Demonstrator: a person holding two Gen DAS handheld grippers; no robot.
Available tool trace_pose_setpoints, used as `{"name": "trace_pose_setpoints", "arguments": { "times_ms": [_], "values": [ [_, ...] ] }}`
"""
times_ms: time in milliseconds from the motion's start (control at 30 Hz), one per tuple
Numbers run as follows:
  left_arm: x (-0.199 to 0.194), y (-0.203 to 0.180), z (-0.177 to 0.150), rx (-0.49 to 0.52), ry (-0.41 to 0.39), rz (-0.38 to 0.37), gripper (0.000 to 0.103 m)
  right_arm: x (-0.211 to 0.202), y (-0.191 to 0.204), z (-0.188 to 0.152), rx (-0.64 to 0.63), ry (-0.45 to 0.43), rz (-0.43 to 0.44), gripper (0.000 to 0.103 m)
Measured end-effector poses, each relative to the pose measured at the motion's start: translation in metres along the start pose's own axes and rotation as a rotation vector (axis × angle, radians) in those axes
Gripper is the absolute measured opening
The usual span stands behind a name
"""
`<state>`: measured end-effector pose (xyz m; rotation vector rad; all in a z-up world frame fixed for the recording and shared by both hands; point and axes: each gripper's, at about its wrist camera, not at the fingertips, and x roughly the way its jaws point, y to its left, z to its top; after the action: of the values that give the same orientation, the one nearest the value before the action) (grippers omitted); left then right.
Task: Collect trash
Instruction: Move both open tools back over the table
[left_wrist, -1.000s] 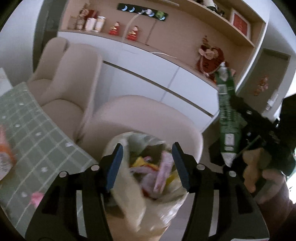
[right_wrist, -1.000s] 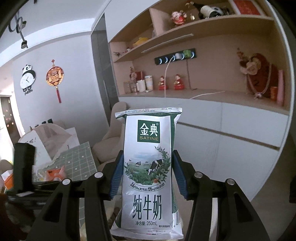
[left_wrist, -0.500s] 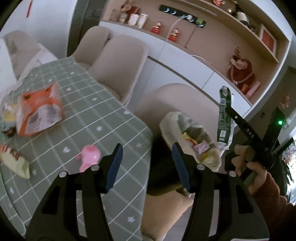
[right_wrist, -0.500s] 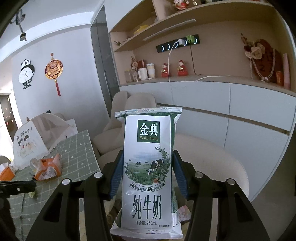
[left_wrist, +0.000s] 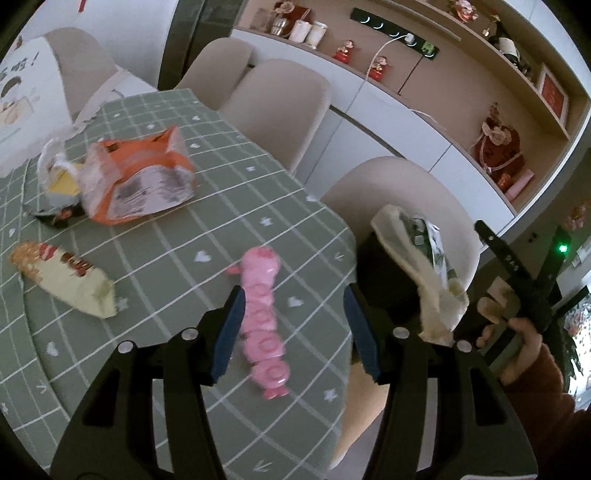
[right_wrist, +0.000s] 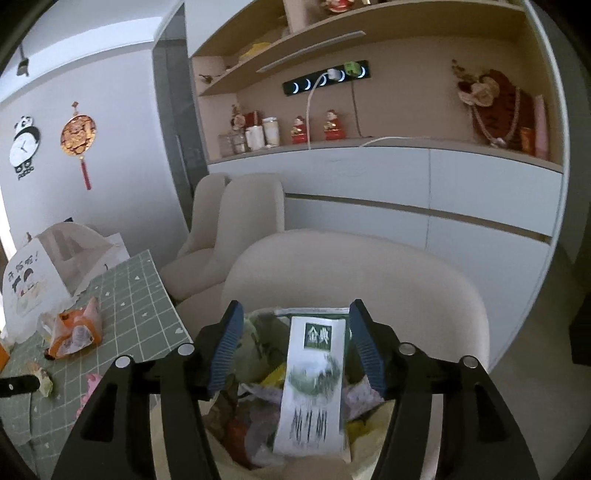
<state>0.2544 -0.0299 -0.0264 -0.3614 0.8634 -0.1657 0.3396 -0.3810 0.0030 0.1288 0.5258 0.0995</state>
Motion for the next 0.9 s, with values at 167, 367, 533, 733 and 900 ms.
{"name": "trace_pose_setpoints", "arguments": {
  "times_ms": [167,367,533,733,900],
  "values": [
    [-0.016,0.036,-0.007,-0.020,0.002,0.028,0.053,-0.014,0.018,-0.004,0.001,0.046,-0.015,0.056],
    [-0.041,0.095,-0.013,-0.055,-0.013,0.109,0.053,-0.029,0.051,-0.010,0.020,0.078,0.035,0.056],
    [-0.055,0.146,-0.013,-0.107,-0.018,0.156,0.053,-0.035,0.090,-0.017,0.000,0.141,0.069,0.056],
    [-0.065,0.175,0.004,-0.123,-0.051,0.151,0.053,-0.042,0.138,-0.028,-0.019,0.192,0.108,0.056],
    [-0.066,0.191,0.015,-0.161,-0.091,0.142,0.055,-0.041,0.172,-0.038,-0.049,0.256,0.141,0.056]
  ]
}}
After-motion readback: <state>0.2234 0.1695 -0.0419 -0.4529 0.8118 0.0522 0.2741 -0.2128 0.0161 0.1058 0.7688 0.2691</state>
